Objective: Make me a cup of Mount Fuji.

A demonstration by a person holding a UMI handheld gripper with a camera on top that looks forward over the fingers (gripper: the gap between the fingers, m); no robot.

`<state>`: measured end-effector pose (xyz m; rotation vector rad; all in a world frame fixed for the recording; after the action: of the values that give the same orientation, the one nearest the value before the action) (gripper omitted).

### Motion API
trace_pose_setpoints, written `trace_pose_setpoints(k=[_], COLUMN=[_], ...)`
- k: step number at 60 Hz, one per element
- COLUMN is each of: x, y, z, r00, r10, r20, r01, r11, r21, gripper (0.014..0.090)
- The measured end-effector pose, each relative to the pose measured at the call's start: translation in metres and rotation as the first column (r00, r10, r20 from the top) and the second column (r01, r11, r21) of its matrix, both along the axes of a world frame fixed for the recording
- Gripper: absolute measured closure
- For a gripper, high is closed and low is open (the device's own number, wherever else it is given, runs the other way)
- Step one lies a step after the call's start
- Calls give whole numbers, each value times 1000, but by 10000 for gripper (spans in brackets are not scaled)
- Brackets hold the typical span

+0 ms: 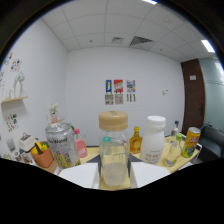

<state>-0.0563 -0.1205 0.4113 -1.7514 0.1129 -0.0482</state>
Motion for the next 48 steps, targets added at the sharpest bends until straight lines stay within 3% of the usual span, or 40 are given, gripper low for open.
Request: trace_pose_setpoints(k=[15,29,48], x=[-10,-13,-31], y=[-59,-94,-106], z=[-4,-116,-265], r00=[998,999,990], r10=[41,38,78], r20=[38,7,-119], r01=[-43,-37,-96], r11=[998,998,983], r21=[47,-56,-157], gripper=[632,634,636])
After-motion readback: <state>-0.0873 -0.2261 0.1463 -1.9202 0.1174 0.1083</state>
